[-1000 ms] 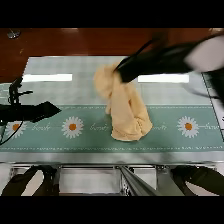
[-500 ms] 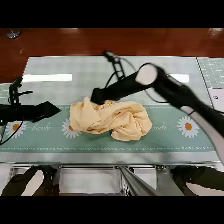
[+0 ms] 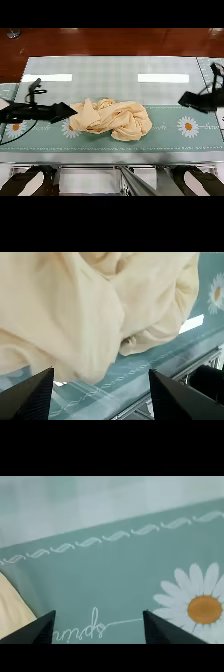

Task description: Fold the shirts.

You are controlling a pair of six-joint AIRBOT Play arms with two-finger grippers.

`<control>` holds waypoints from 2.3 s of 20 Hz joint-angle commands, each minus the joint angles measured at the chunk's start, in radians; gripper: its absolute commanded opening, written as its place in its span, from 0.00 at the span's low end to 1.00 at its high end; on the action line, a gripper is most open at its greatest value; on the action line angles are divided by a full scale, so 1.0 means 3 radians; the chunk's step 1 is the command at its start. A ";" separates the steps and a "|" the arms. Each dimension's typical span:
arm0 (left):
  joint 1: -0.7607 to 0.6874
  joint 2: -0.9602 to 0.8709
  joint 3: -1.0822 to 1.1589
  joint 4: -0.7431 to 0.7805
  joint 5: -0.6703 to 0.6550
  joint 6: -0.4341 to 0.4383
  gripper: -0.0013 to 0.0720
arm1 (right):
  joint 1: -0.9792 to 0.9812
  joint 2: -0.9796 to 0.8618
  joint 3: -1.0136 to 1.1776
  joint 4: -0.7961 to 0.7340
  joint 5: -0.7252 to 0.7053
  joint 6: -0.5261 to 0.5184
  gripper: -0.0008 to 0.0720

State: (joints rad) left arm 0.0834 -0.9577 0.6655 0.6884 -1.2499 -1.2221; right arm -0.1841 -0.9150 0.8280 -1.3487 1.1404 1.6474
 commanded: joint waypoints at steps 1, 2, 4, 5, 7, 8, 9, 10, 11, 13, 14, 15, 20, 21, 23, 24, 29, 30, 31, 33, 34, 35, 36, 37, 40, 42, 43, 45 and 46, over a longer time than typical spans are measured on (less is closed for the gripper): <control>-0.0704 -0.0614 0.0292 0.0490 0.0295 -0.0264 0.98 | -0.0487 0.0490 -0.0875 0.0654 -0.0225 -0.0296 0.86; -0.0863 -0.0835 0.0488 0.0820 0.0295 -0.0509 0.98 | -0.0458 0.0532 -0.0964 0.0724 -0.0201 -0.0333 0.86; -0.1047 -0.1186 0.0820 0.0944 0.0299 -0.0706 0.97 | -0.0361 0.0542 -0.1048 0.0754 -0.0161 -0.0381 0.86; -0.1124 -0.1350 0.0952 0.0932 0.0301 -0.0778 0.97 | -0.0287 0.0542 -0.1082 0.0750 -0.0165 -0.0383 0.86; -0.1265 -0.1663 0.1185 0.0926 0.0196 -0.0760 0.45 | -0.0093 0.0542 -0.1174 0.0778 -0.0156 -0.0327 0.86; -0.1294 -0.1778 0.1298 0.0923 0.0102 -0.0633 0.05 | 0.0019 0.0542 -0.1214 0.0865 -0.0144 -0.0315 0.86; -0.1301 -0.1823 0.1386 0.0951 0.0056 -0.0585 0.04 | 0.0155 0.0542 -0.1254 0.0982 -0.0142 -0.0317 0.86; -0.1289 -0.1815 0.1445 0.1008 0.0050 -0.0582 0.04 | 0.0301 0.0538 -0.1289 0.1073 -0.0151 -0.0315 0.86; -0.1266 -0.1798 0.1498 0.1068 0.0025 -0.0581 0.04 | 0.0460 0.0538 -0.1325 0.1132 -0.0186 -0.0276 0.86; -0.1212 -0.1783 0.1574 0.1097 -0.0050 -0.0539 0.04 | 0.0755 0.0534 -0.1377 0.1301 -0.0332 -0.0168 0.86; -0.1194 -0.1780 0.1589 0.1099 -0.0064 -0.0524 0.04 | 0.0909 0.0495 -0.1380 0.1373 -0.0423 -0.0168 0.86; -0.1189 -0.1779 0.1589 0.1097 -0.0062 -0.0520 0.04 | 0.1074 0.0403 -0.1380 0.1390 -0.0548 -0.0169 0.86; -0.1193 -0.1779 0.1589 0.1095 -0.0090 -0.0519 0.05 | 0.1226 -0.0247 -0.1275 0.1642 -0.1067 -0.0268 0.86; -0.1193 -0.1779 0.1589 0.1095 -0.0089 -0.0519 0.05 | 0.1227 -0.0381 -0.1235 0.1801 -0.1034 -0.0384 0.86; -0.1193 -0.1779 0.1589 0.1082 -0.0085 -0.0518 0.05 | 0.1230 -0.0613 -0.1197 0.2124 -0.0998 -0.0618 0.86; -0.1193 -0.1779 0.1589 0.1082 -0.0085 -0.0518 0.05 | 0.1228 -0.0708 -0.1197 0.2258 -0.1033 -0.0685 0.78; -0.1017 -0.1700 0.1865 0.1066 -0.0164 -0.0470 0.05 | 0.1022 -0.0781 -0.0765 0.2405 -0.0717 -0.1167 0.04; -0.0914 -0.1596 0.2040 0.1001 -0.0137 -0.0483 0.05 | 0.0895 -0.0734 -0.0441 0.2285 -0.0549 -0.1153 0.04; -0.0809 -0.1467 0.2220 0.0900 -0.0042 -0.0521 0.04 | 0.0777 -0.0676 -0.0075 0.2188 -0.0429 -0.1094 0.04; -0.0590 -0.1122 0.2569 0.0584 0.0449 -0.0642 0.05 | 0.0599 -0.0572 0.0824 0.2069 -0.0355 -0.0984 0.04; -0.0493 -0.0914 0.2714 0.0432 0.0773 -0.0676 0.05 | 0.0553 -0.0544 0.1320 0.2056 -0.0322 -0.0978 0.04; -0.0421 -0.0718 0.2829 0.0367 0.1031 -0.0683 0.05 | 0.0534 -0.0523 0.1811 0.2022 -0.0253 -0.0977 0.04; -0.0359 -0.0516 0.2927 0.0374 0.1225 -0.0680 0.05 | 0.0535 -0.0495 0.2238 0.1939 -0.0150 -0.0968 0.04; -0.0273 -0.0294 0.3005 0.0379 0.1358 -0.0675 0.05 | 0.0538 -0.0449 0.2613 0.1844 -0.0032 -0.0965 0.04; 0.0064 0.0389 0.3075 0.0646 0.1432 -0.0668 0.04 | 0.0537 -0.0156 0.3404 0.1516 0.0340 -0.0968 0.04; 0.0261 0.0813 0.3073 0.0905 0.1392 -0.0668 0.05 | 0.0537 0.0170 0.3531 0.1189 0.0477 -0.0966 0.04; 0.0324 0.0988 0.3073 0.1010 0.1369 -0.0668 0.04 | 0.0537 0.0327 0.3531 0.1038 0.0576 -0.0935 0.04; 0.0366 0.1293 0.3073 0.1225 0.1188 -0.0668 0.04 | 0.0537 0.0577 0.3527 0.0815 0.0891 -0.0771 0.04; 0.0365 0.1404 0.3073 0.1320 0.0961 -0.0669 0.05 | 0.0537 0.0666 0.3527 0.0752 0.1110 -0.0721 0.04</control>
State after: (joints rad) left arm 0.1589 -0.6674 1.5810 0.9756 -0.8902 -1.4216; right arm -0.0216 -0.8085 1.8450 -1.0042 1.3273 1.3857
